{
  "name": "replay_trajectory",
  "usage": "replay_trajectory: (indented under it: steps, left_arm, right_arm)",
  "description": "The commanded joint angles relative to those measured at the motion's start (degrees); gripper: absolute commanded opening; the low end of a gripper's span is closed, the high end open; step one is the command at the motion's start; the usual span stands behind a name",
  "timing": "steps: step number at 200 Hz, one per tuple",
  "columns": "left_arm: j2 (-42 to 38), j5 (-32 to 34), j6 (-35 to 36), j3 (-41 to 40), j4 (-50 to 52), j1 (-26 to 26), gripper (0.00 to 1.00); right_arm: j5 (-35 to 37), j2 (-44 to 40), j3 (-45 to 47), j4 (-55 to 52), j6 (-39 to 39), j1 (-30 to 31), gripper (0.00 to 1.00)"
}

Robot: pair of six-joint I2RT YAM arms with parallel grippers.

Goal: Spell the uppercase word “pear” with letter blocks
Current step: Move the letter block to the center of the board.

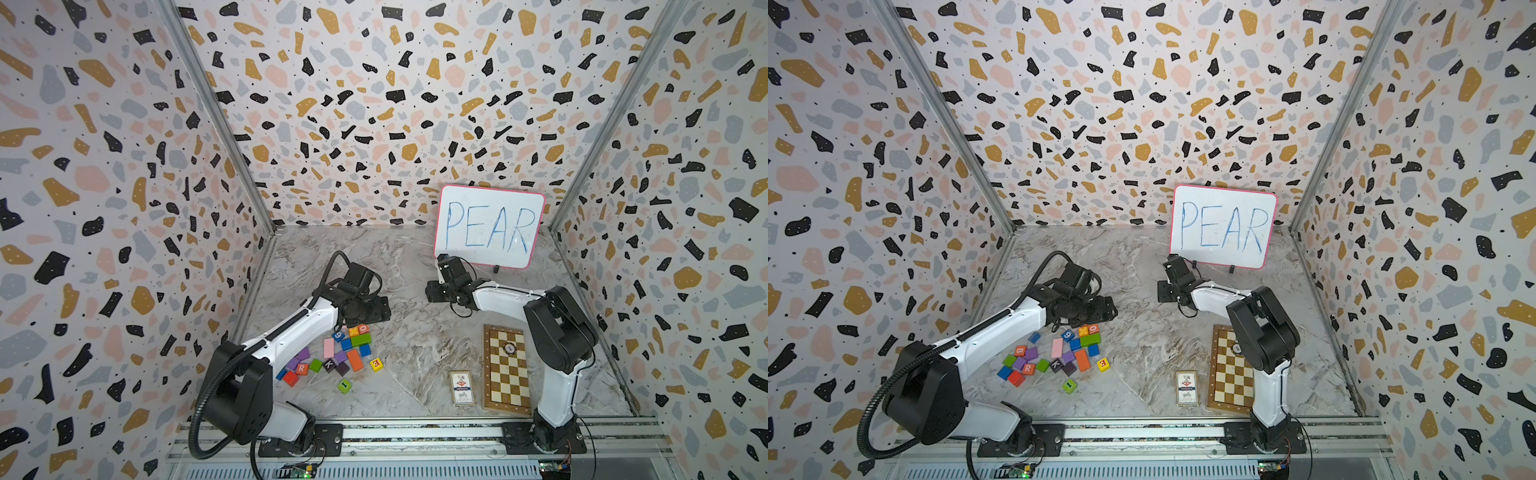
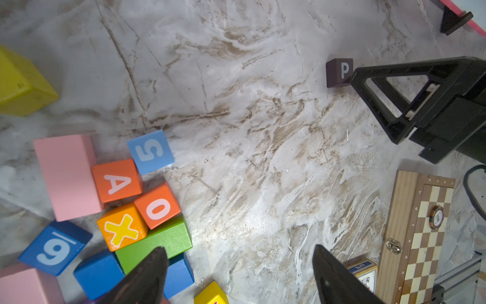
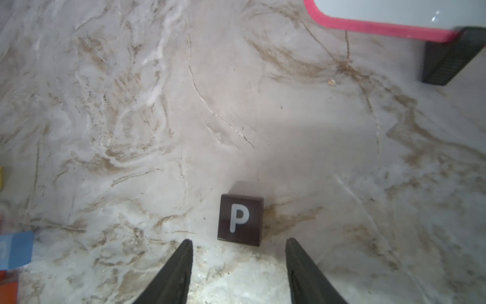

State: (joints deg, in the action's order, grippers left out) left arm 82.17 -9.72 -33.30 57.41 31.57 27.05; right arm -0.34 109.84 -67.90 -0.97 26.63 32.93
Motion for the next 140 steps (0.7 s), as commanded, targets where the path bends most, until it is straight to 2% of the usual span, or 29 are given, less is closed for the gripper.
replay_trajectory:
  steps: [1, 41, 140]
  left_arm:
    - [-1.44, -0.92, -0.23, -0.72, -0.57, -0.33, 0.86]
    - [-1.32, -0.83, -0.1, -0.45, -0.28, -0.29, 0.86]
    - [-0.88, -0.55, 0.16, 0.33, 0.07, -0.33, 0.86]
  right_arm:
    - [-2.26, 0.57, 0.0, 0.86, -0.53, -0.32, 0.58]
    - [-4.13, 2.47, -0.52, 0.97, -0.18, -0.37, 0.58]
    - [-4.93, 2.61, -0.74, 1.02, 0.09, -0.24, 0.5]
